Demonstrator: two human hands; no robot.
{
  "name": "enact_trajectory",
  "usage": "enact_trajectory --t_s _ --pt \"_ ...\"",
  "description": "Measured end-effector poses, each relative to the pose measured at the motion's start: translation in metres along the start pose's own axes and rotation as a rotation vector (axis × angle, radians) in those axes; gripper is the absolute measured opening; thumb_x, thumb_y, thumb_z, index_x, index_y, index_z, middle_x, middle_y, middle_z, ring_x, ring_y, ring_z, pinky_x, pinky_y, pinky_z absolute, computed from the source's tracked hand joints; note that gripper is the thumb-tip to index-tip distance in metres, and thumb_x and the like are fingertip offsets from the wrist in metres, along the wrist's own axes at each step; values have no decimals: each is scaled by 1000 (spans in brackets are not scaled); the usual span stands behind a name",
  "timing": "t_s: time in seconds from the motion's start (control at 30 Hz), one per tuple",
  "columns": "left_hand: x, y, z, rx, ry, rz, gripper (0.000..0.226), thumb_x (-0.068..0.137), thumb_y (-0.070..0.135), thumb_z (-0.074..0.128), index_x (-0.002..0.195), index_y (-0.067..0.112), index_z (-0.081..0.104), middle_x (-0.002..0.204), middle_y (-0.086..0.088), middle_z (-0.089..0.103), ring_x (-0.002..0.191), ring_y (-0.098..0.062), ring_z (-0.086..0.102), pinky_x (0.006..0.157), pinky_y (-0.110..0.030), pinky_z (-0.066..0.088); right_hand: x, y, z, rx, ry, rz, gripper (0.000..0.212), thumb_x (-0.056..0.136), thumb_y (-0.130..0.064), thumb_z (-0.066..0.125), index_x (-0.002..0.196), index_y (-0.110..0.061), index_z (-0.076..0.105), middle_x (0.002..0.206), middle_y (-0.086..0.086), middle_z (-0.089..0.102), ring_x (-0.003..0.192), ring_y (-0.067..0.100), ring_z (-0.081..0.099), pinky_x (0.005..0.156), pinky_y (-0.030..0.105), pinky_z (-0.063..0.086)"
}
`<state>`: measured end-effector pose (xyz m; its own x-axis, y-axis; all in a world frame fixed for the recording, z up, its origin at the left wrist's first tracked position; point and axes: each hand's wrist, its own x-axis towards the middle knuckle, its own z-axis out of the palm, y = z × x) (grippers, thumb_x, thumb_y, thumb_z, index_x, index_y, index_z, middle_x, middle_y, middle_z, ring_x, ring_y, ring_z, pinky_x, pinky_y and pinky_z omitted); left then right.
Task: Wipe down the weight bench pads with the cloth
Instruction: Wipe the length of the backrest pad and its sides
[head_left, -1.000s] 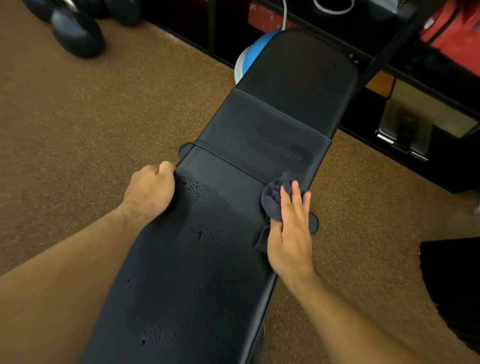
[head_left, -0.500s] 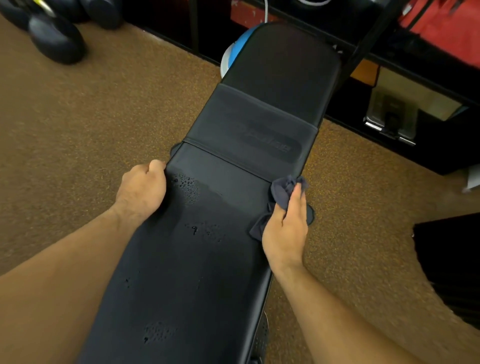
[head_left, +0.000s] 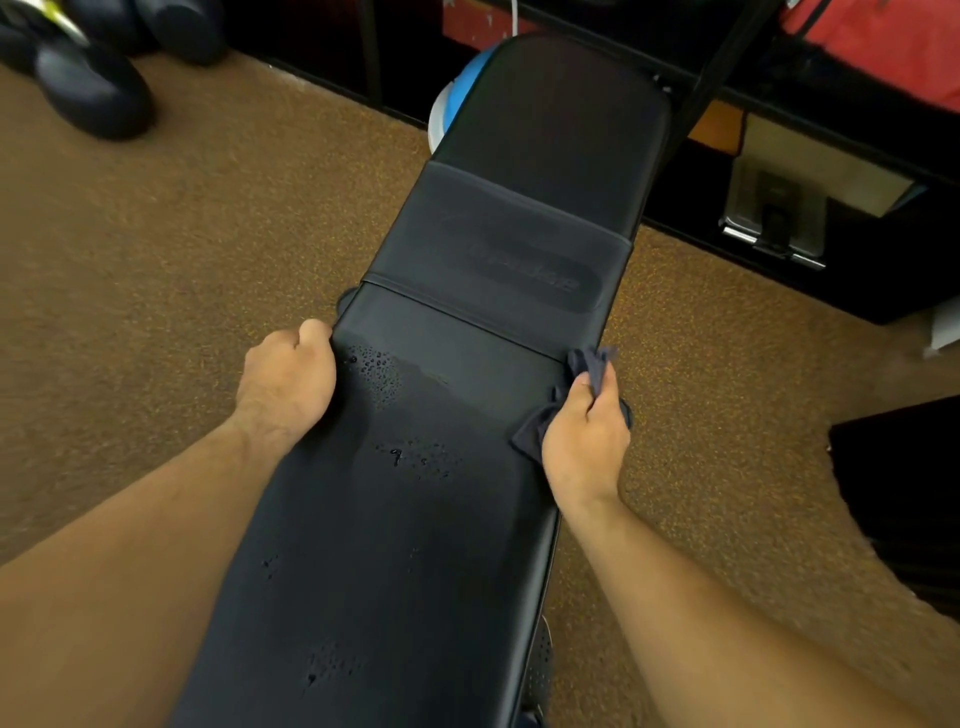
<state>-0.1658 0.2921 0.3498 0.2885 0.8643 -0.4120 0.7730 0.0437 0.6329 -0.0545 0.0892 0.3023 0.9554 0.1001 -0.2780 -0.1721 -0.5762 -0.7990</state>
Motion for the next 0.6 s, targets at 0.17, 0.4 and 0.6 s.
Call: enact_trajectory --t_s 0.17,0.4,0.6 --pt "0 -2 0 12 11 7 49 98 33 36 120 -5 56 130 -25 53 117 -38 48 96 -40 35 -41 25 -7 22 -15 38 44 104 -34 37 148 -26 39 134 -2 56 123 18 52 100 28 40" --pt "2 0 1 27 1 -8 52 97 35 35 123 -5 55 131 -25 53 118 -39 48 98 -42 36 -38 22 -8 70 77 254 41 103 -40 39 116 -10 63 103 11 65 98 30 60 90 34 46" --pt "7 -4 4 23 26 -15 53 95 37 35 123 -1 59 130 -23 55 117 -38 49 96 -40 36 27 22 5 519 -96 595 35 95 -47 53 107 -18 69 97 5 74 92 29 69 90 48 54"
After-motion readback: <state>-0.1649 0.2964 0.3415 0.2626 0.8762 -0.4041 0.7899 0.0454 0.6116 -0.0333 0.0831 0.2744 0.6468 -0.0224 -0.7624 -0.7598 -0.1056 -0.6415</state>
